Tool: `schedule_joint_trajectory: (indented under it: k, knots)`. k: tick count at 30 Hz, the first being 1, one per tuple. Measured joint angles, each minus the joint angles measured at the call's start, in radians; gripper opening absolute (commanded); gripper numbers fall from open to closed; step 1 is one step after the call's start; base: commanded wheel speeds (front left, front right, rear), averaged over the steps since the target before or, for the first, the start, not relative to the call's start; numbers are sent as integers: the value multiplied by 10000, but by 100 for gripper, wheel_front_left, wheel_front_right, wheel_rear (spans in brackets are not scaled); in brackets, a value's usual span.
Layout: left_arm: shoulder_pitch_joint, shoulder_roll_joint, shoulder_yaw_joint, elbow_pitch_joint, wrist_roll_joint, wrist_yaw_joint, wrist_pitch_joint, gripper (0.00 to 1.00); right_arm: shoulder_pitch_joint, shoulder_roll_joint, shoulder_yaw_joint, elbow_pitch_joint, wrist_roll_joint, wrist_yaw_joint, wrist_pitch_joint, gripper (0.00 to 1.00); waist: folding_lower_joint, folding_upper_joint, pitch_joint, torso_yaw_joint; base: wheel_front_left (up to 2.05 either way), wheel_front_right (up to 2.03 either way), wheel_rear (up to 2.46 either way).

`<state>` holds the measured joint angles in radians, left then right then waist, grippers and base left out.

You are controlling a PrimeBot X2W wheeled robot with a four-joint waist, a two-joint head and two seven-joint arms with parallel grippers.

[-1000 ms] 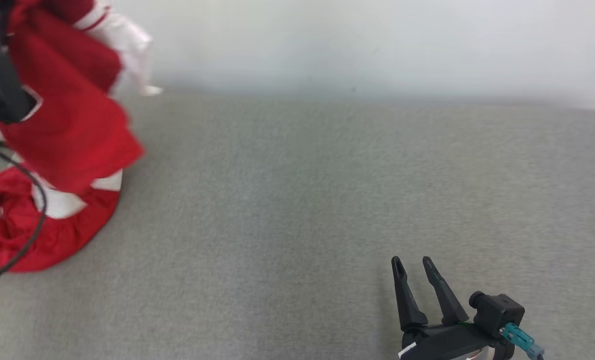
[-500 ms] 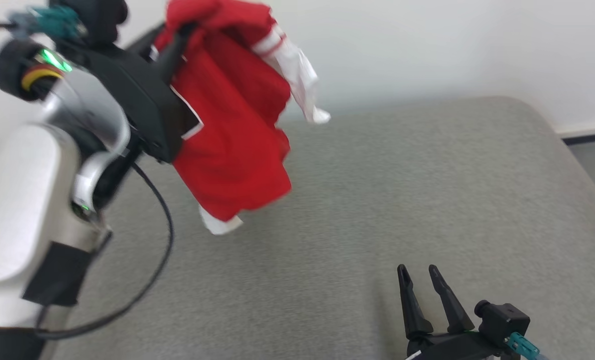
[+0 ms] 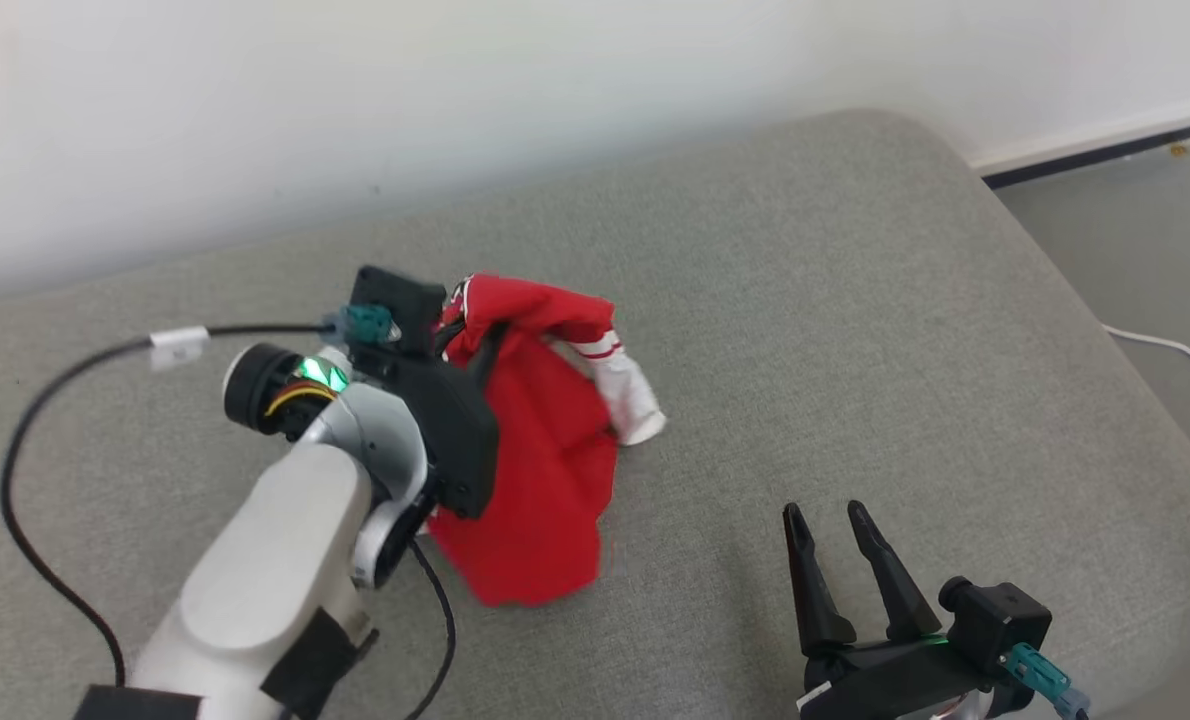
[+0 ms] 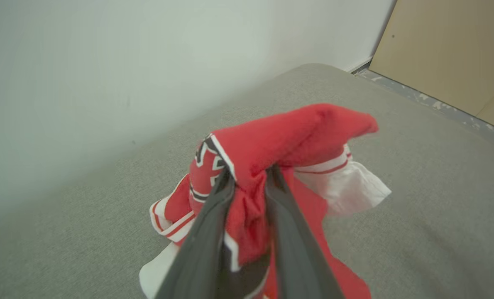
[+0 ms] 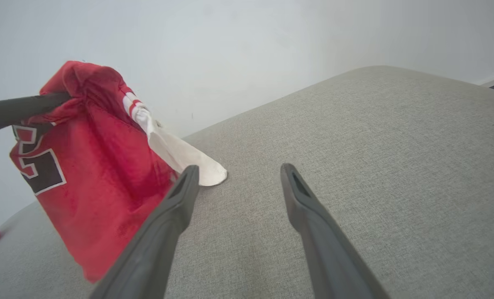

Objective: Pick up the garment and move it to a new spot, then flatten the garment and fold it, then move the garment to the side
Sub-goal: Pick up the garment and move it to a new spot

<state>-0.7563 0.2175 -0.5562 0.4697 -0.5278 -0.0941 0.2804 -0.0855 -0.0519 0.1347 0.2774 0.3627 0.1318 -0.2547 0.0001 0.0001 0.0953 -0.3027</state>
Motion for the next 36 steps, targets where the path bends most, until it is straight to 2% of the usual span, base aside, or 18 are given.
schedule_joint_trajectory:
  k: [1,7,11,17,22,28,32,36]
  knots:
    - [6,-56,-88,270,192,75,-299,100,-27,8,8,-6,-12,0,2,100,0,0,90,-28,0,0,0]
    - [293,-834,-387,1360,516,341,-1661,100,-81,0,-54,44,-146,0,2,100,1,0,487,126,0,0,0]
    - [568,-1022,-491,1662,581,412,-2472,100,-110,6,-255,48,-389,0,46,100,0,0,562,502,0,0,0]
    - [1316,-1068,-546,1576,418,322,-3172,100,-19,8,-525,-19,-677,0,188,100,0,0,446,1207,0,0,0]
    - [2084,-834,-546,1074,332,391,-3448,100,185,12,-790,-165,-1383,0,516,100,-1,0,253,1780,0,0,0]
    - [3410,-401,-314,153,314,1035,-4180,100,409,8,-1212,-439,-1745,0,700,100,-1,0,-17,2378,0,0,0]
    - [4378,-276,111,-556,213,1501,-5078,100,673,10,-1457,-535,-1860,0,782,100,-2,0,-197,2729,0,0,0]
    - [5377,-119,805,-1195,334,2013,-5398,100,921,2,-1628,-560,-1987,0,794,100,-2,-1,-378,3025,0,0,0]
